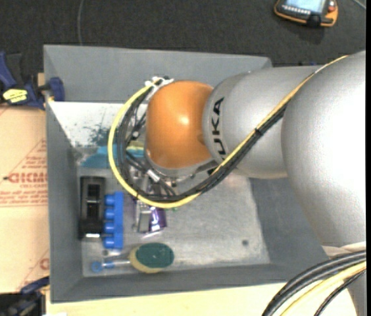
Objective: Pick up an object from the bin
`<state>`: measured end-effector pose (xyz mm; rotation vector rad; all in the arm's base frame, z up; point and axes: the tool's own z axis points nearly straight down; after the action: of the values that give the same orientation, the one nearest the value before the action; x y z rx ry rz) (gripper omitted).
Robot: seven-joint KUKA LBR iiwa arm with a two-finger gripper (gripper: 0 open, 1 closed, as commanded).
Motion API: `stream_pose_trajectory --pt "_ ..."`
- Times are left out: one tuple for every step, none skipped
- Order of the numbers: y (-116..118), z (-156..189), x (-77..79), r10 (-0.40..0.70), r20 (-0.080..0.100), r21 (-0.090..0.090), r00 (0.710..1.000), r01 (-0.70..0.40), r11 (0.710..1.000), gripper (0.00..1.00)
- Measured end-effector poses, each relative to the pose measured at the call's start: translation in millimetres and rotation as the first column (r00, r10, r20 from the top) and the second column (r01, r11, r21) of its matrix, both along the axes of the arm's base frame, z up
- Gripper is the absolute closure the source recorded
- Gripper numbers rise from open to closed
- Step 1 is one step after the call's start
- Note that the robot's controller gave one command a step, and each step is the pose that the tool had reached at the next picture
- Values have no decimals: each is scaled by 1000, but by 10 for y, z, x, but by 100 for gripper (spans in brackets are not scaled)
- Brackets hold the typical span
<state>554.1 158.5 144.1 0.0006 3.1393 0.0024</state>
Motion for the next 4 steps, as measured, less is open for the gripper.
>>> stream_pose_trajectory --pt "97 -718 97 484 8 -3 875 -484 875 0" --pt "214 -243 146 612 4 -2 791 -612 791 0" --pt "249 -423 96 889 1 -5 458 -889 458 0" --pt "405 -675 233 951 13 -17 310 -951 310 0"
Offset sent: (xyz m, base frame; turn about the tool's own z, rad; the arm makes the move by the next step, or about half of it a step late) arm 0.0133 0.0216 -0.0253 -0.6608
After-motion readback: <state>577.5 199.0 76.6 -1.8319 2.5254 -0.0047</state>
